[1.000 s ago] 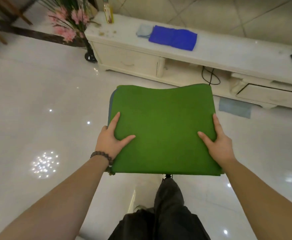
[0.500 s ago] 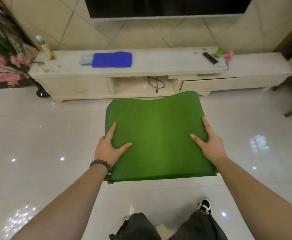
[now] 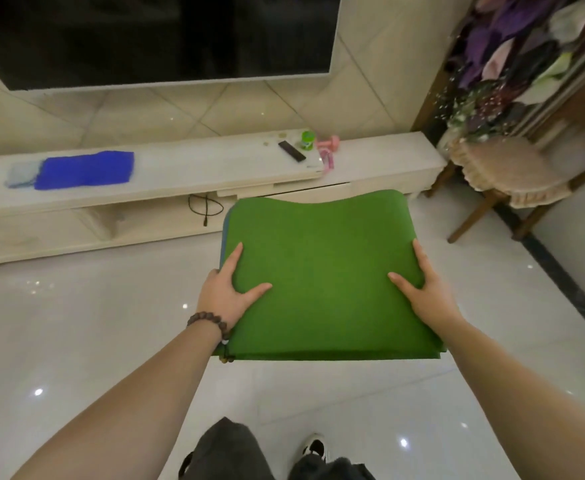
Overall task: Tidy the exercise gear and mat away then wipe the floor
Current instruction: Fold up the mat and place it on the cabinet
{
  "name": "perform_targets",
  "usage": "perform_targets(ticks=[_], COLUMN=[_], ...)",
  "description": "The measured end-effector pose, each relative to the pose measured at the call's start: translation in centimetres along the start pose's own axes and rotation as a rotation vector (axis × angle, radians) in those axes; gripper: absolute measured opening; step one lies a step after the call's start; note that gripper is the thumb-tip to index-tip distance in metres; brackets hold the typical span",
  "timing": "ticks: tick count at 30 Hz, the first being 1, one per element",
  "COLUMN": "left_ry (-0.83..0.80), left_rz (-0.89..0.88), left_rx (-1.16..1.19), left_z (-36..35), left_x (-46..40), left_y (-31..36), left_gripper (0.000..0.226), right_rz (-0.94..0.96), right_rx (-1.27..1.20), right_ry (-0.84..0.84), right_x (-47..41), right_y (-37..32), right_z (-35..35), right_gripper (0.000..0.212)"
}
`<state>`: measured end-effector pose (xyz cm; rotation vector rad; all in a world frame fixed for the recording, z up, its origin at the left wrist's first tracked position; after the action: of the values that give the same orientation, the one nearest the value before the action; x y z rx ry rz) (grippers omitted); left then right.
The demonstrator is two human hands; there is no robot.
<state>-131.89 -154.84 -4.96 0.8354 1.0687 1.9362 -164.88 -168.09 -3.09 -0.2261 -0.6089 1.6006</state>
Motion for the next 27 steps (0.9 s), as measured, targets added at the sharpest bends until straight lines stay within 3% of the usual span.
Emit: perform_targets(ticks=[12,27], left_ry=[-0.067,-0.016], left_rz=[-0.013,0.100], left_rx=[-0.054,-0.021], left_z=[-14.3,-29.1], left_x=[-12.5,-37.6], left_y=[9.0,18.4], left_gripper=[0.095,0.093], right_rz=[-0.093,-0.077], right_rx=[-0.024,0.037], right_ry=[0.026,-0.060], right_x=[-15.5,-47.4], right_y=[9.2,10.2], right_z=[6.3,14.8], right_gripper=[0.077,0.079])
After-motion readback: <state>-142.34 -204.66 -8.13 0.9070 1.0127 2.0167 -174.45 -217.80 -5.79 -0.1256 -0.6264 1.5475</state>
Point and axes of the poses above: each hand's wrist, its own x-axis away from the middle knuckle, its own z-axis out of the back of the hand, y = z × x, the point moved 4 cm from there along -x, towards the middle knuckle, and after that the axes turned 15 degrees about x, right-handed, at the moved point
